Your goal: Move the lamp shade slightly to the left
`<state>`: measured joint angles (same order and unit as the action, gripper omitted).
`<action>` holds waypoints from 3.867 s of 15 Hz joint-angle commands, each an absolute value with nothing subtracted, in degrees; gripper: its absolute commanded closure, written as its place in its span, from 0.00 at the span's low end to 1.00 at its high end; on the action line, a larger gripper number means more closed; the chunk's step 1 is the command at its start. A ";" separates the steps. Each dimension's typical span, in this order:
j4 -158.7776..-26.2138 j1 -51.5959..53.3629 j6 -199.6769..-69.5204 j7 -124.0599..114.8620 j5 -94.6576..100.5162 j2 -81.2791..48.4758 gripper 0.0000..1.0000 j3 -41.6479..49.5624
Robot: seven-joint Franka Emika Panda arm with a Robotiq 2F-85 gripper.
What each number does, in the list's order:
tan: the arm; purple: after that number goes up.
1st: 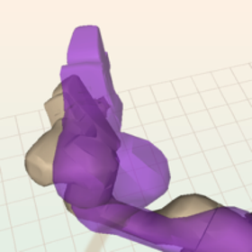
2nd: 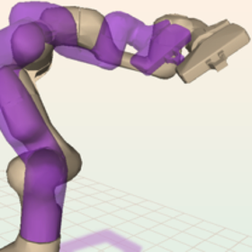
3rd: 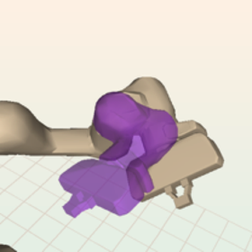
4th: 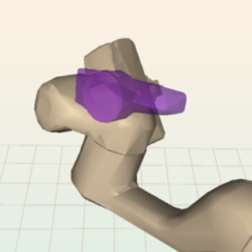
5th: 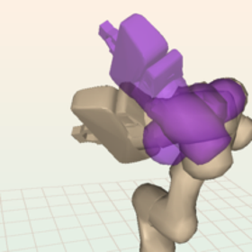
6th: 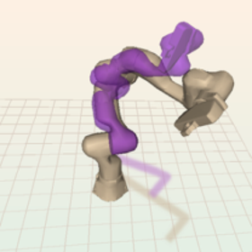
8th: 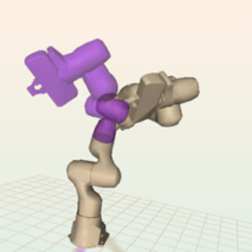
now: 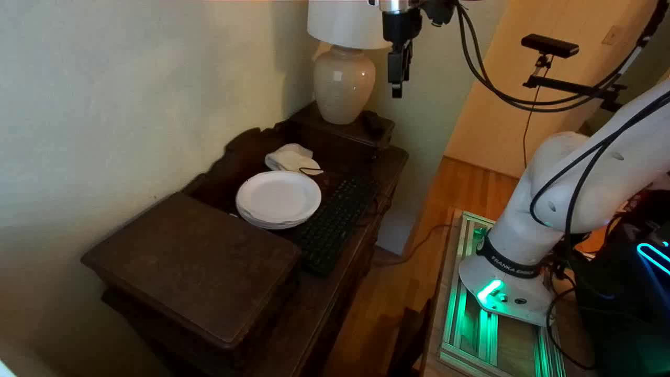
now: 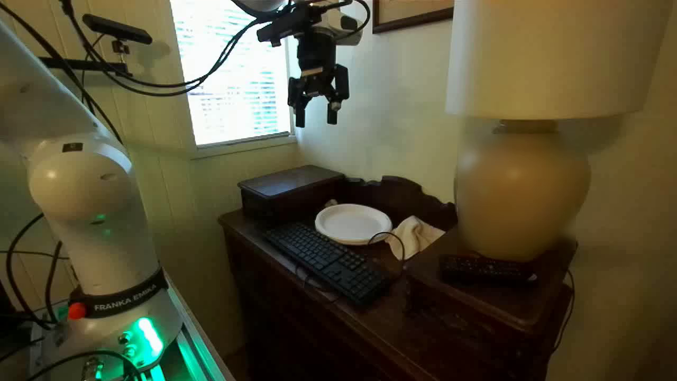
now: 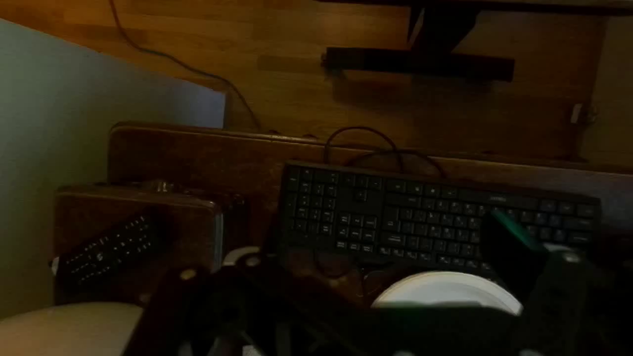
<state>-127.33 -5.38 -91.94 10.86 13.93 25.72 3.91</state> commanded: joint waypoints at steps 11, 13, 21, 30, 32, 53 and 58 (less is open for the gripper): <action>-131.55 -5.96 -112.47 -13.22 13.55 21.34 0.00 1.31; -132.45 -6.64 -119.62 -19.03 13.97 19.16 0.00 0.85; -134.23 -13.11 -147.66 -40.61 24.56 11.56 0.28 -0.46; -130.20 -27.89 -152.47 -78.96 54.36 9.94 0.88 -9.67; -128.82 -30.62 -150.60 -87.38 61.42 10.34 0.97 -12.72; -125.24 -11.82 -134.22 -116.90 89.37 3.67 1.00 1.37; -124.36 -9.22 -132.17 -121.03 94.64 3.06 1.00 3.33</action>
